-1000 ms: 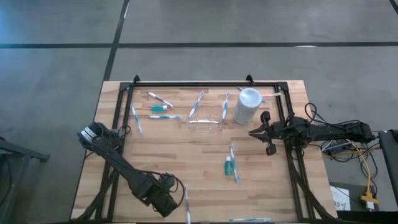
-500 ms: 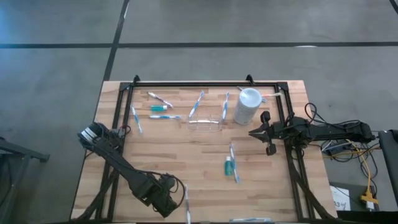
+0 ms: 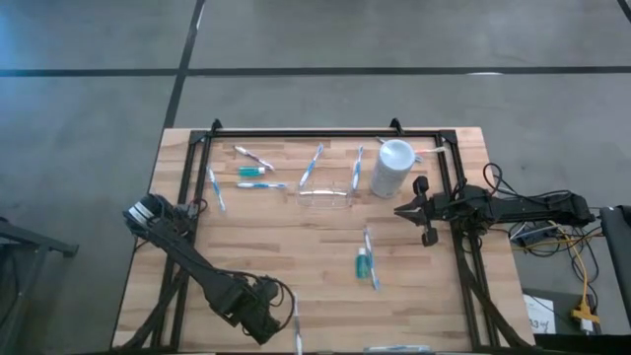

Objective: Pick & Place toothbrushing station
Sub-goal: Put the mouthwash into the transparent organizer

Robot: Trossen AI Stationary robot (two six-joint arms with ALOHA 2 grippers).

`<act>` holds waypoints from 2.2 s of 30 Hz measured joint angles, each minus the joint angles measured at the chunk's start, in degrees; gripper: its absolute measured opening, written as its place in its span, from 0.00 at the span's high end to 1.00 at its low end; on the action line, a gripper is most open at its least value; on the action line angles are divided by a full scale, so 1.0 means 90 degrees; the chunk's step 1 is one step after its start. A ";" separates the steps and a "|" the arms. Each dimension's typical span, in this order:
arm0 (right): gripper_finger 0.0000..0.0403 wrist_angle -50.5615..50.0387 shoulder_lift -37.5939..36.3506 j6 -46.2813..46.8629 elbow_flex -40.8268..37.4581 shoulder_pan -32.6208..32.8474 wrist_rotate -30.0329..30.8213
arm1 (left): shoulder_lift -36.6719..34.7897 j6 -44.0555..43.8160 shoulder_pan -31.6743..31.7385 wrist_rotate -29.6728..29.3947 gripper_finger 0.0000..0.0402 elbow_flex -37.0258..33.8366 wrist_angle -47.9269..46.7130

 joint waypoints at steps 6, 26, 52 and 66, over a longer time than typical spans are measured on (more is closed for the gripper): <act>0.92 0.0001 0.0000 0.0000 0.0000 -0.0001 0.0000 | -0.0109 0.0450 0.0047 -0.0372 0.76 0.0376 -0.0929; 0.92 0.0009 -0.0002 -0.0002 0.0000 -0.0001 0.0001 | -0.3514 0.4452 0.1292 -0.2451 0.76 -0.0045 -0.2180; 0.92 0.0009 -0.0002 -0.0017 0.0000 0.0001 0.0389 | -0.8362 0.4855 0.1782 -0.2068 0.76 -0.5591 0.2118; 0.92 -0.0051 0.0000 0.1201 0.0002 0.0025 0.0380 | -0.6038 0.7487 0.3917 -0.1076 0.76 -0.2924 0.2692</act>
